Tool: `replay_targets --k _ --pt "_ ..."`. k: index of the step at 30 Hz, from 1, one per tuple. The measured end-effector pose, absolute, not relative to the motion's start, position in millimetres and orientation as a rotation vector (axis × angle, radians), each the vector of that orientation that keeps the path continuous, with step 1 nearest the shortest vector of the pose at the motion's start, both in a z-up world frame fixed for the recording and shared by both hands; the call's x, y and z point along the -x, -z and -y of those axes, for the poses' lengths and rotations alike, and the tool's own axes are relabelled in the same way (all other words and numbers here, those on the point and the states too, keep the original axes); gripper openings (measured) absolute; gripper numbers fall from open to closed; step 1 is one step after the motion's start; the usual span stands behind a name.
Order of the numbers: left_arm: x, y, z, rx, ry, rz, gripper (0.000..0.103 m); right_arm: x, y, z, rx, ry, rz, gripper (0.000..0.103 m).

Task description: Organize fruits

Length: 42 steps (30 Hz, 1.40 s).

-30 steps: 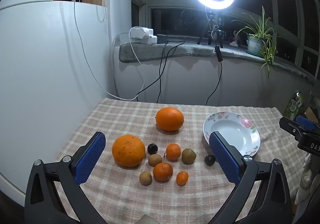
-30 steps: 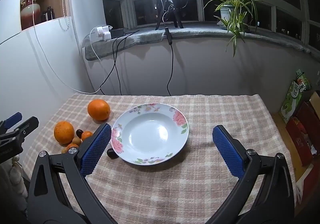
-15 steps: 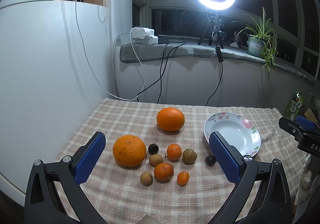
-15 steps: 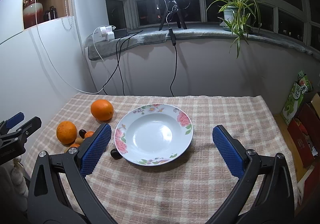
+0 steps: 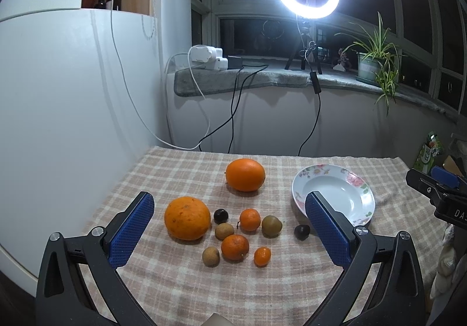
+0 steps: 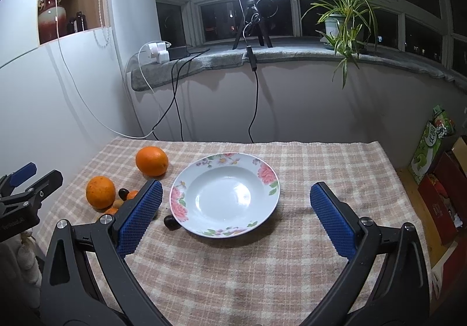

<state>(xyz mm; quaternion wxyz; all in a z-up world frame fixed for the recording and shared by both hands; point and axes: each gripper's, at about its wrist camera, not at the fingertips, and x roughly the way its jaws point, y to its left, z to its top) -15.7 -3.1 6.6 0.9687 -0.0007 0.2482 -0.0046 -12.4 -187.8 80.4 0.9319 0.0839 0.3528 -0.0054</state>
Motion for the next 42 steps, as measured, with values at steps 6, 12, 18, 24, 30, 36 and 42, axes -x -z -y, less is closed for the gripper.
replay_targets --k 6,12,18,24,30,36,42 --pt "28.0 -12.1 1.5 0.005 0.001 -0.478 0.103 23.5 -93.7 186.7 -0.156 -0.001 -0.691 0.103" --pt "45.0 -17.7 0.7 0.011 -0.010 -0.457 0.103 30.6 -103.8 189.2 -0.150 -0.018 -0.669 0.103" --pt "53.6 -20.0 -3.9 0.012 -0.016 -0.445 0.103 36.2 -108.8 178.2 -0.144 -0.039 -0.662 0.103" --pt "55.1 -19.8 -7.1 0.015 -0.035 -0.442 0.103 36.3 -109.2 164.8 -0.125 -0.072 -0.653 0.103" --pt "57.4 -16.7 -4.2 0.028 -0.046 -0.449 0.103 33.9 -105.8 159.9 -0.113 -0.101 -0.659 0.103" --pt "65.3 -16.9 -3.2 0.031 -0.044 -0.438 0.103 39.0 -106.9 156.6 -0.103 -0.113 -0.653 0.103" --pt "78.9 -14.5 -10.4 0.051 -0.061 -0.425 0.103 42.0 -107.5 146.0 -0.077 -0.138 -0.657 0.103"
